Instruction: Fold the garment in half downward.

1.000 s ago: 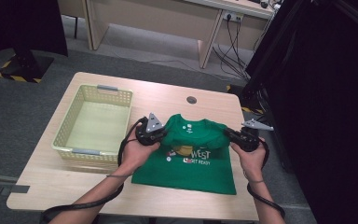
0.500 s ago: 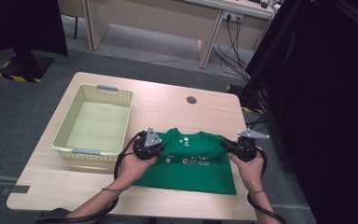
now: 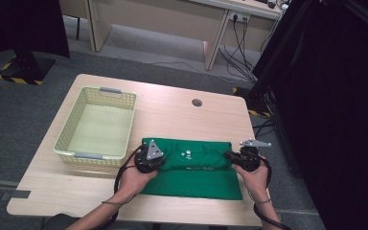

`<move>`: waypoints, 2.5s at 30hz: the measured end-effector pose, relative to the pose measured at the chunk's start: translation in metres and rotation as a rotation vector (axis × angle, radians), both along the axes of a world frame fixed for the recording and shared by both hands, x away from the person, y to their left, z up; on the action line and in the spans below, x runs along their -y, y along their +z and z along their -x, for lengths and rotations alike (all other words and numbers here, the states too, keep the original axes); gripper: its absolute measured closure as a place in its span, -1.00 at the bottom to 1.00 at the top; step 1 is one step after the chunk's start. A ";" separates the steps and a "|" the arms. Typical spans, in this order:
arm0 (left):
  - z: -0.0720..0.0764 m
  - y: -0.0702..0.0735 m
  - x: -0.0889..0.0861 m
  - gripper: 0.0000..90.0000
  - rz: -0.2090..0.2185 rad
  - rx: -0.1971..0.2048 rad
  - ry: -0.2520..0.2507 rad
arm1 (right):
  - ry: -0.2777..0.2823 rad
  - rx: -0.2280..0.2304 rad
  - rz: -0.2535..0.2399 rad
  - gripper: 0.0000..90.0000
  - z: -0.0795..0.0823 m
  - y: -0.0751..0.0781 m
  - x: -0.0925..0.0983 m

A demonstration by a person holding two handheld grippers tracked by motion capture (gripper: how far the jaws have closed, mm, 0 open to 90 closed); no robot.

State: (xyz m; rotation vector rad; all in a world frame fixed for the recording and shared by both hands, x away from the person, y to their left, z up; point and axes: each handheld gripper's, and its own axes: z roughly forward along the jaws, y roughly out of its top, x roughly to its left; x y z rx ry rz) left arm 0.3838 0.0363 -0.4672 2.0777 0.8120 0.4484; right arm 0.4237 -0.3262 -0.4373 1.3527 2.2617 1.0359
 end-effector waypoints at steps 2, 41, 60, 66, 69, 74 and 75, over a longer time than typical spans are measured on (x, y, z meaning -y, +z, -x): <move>0.000 -0.002 0.000 0.81 -0.005 -0.003 0.002 | 0.000 -0.008 0.004 0.82 0.000 -0.002 -0.001; -0.047 -0.007 0.014 0.77 -0.042 -0.042 0.036 | -0.084 -0.075 0.046 0.80 -0.020 -0.018 0.005; -0.058 -0.007 0.017 0.76 -0.043 -0.039 0.053 | -0.106 -0.069 0.048 0.78 -0.033 -0.020 0.005; -0.061 -0.007 0.016 0.75 -0.042 -0.037 0.059 | -0.110 -0.069 0.046 0.77 -0.035 -0.020 0.004; -0.062 -0.007 0.016 0.73 -0.045 -0.039 0.061 | -0.108 -0.063 0.054 0.77 -0.037 -0.020 0.003; -0.062 -0.006 0.016 0.70 -0.047 -0.037 0.061 | -0.111 -0.063 0.051 0.73 -0.038 -0.021 0.002; -0.062 -0.006 0.017 0.69 -0.049 -0.035 0.061 | -0.111 -0.062 0.051 0.72 -0.038 -0.021 0.002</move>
